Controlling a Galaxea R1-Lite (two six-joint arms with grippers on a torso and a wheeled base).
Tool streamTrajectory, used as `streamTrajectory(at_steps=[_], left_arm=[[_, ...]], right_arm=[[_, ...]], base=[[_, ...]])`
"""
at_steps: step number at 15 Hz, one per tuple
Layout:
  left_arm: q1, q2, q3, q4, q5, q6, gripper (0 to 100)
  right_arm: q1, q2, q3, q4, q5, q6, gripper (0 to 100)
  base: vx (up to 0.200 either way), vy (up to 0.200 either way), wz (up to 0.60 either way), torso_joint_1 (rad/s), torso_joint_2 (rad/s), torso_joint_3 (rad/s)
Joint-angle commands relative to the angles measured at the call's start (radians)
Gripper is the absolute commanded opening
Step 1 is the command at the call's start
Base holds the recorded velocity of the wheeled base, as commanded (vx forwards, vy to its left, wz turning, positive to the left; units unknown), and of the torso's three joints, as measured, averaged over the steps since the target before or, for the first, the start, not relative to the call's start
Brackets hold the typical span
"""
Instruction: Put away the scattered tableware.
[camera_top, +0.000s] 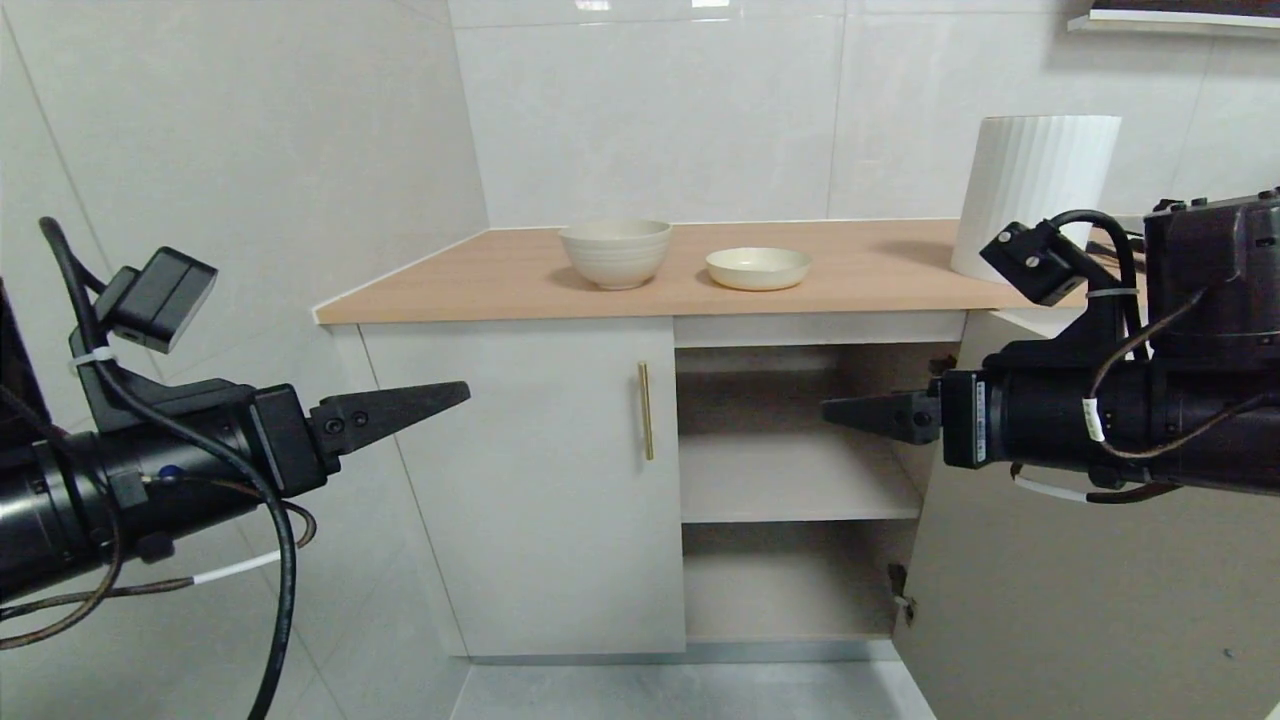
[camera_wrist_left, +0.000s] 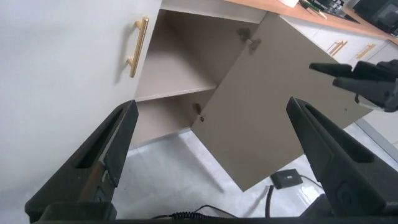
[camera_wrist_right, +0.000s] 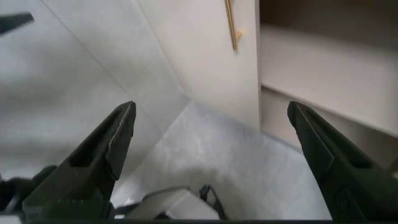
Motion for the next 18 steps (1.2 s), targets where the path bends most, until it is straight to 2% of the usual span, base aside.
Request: streamTrajectory(at_steps=[1, 3, 10, 13, 18], left_arm=[[0.0, 0.004, -0.001, 0.001, 0.0, -0.001, 100], [0.003, 0.005, -0.001, 0.001, 0.001, -0.001, 100], [0.012, 0.013, -0.008, 0.001, 0.003, -0.002, 100], [0.032, 0.013, -0.009, -0.001, 0.0, -0.002, 100], [0.032, 0.005, -0.012, -0.002, 0.006, -0.017, 100]], right_arm=[[0.002, -0.014, -0.002, 0.002, 0.0, 0.0, 100], [0.002, -0.028, -0.007, 0.041, 0.003, 0.009, 100], [0.002, -0.028, -0.013, 0.05, 0.011, 0.032, 100], [0.002, -0.028, -0.01, 0.05, 0.012, 0.032, 100], [0.002, -0.028, 0.001, 0.047, 0.022, 0.032, 100]], base=[[0.2, 0.0, 0.0, 0.007, 0.01, 0.007], [0.2, 0.0, 0.0, -0.002, 0.0, 0.007], [0.2, 0.0, 0.0, 0.003, 0.0, 0.0], [0.0, 0.0, 0.0, 0.0, 0.0, 0.0], [0.0, 0.0, 0.0, 0.0, 0.0, 0.0]])
